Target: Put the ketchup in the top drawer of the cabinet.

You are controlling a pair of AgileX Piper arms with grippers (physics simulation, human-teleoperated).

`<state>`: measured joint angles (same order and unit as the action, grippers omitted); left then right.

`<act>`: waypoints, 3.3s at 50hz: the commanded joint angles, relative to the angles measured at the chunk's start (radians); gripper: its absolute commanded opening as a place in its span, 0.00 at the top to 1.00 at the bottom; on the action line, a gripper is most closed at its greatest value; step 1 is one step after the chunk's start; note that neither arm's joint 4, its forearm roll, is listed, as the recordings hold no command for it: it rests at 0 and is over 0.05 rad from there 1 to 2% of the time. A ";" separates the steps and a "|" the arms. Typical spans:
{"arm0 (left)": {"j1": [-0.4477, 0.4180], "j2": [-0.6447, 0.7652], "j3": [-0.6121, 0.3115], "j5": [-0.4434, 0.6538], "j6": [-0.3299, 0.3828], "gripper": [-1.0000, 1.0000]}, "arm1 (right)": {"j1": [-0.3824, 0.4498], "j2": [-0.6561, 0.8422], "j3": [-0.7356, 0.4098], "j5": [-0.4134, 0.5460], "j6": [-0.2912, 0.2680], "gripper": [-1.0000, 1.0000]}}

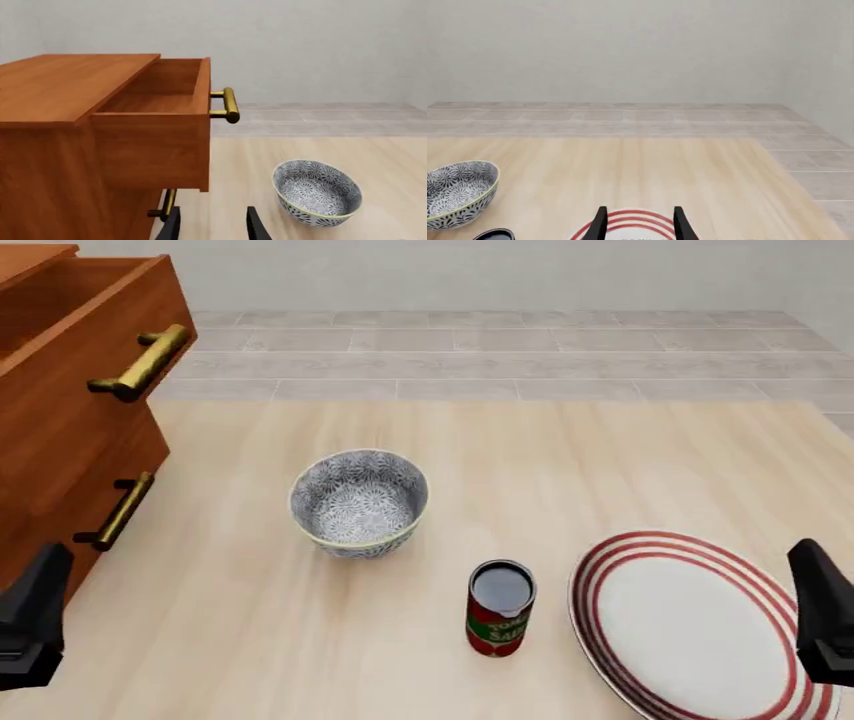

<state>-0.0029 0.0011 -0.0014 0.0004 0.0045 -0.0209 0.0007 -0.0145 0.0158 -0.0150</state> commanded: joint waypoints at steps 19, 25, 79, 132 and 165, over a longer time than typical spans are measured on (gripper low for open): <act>-0.217 -0.001 -0.190 0.254 0.088 0.00 | -0.039 0.000 0.009 0.016 0.006 0.00; -0.316 0.002 -0.257 0.371 0.075 0.00 | -0.041 0.000 0.007 0.019 0.008 0.00; -0.921 1.220 -0.755 0.031 0.199 0.00 | -0.024 0.000 0.013 0.011 0.000 0.00; -0.994 1.651 -0.979 0.131 0.199 0.00 | -0.057 0.000 0.014 0.014 0.013 0.00; -0.955 1.571 -0.804 0.017 0.171 0.00 | -0.039 0.000 0.014 0.026 0.007 0.00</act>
<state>-0.9751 1.5985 -0.8530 0.0456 0.1791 -0.0670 0.0003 -0.0003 0.0377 -0.0057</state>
